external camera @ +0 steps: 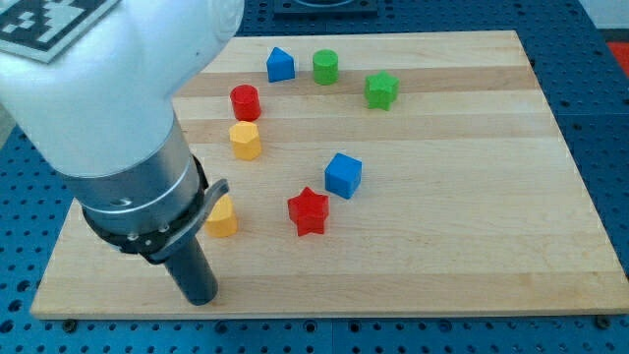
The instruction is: Slightly push the yellow heart towards the red star
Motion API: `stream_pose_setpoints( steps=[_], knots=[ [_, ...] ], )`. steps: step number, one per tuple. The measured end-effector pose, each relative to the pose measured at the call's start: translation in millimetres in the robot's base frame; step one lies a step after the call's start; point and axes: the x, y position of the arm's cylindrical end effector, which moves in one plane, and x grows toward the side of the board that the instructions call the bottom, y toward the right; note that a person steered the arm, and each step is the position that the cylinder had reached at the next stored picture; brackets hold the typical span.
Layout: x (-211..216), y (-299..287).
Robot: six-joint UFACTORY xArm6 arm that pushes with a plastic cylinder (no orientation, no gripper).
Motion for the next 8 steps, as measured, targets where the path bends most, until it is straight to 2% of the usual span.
stream_pose_setpoints(
  steps=[2, 5, 8],
  knots=[
    [-13.2, -30.9],
    [-89.4, -31.9],
    [-92.0, -39.0]
  ],
)
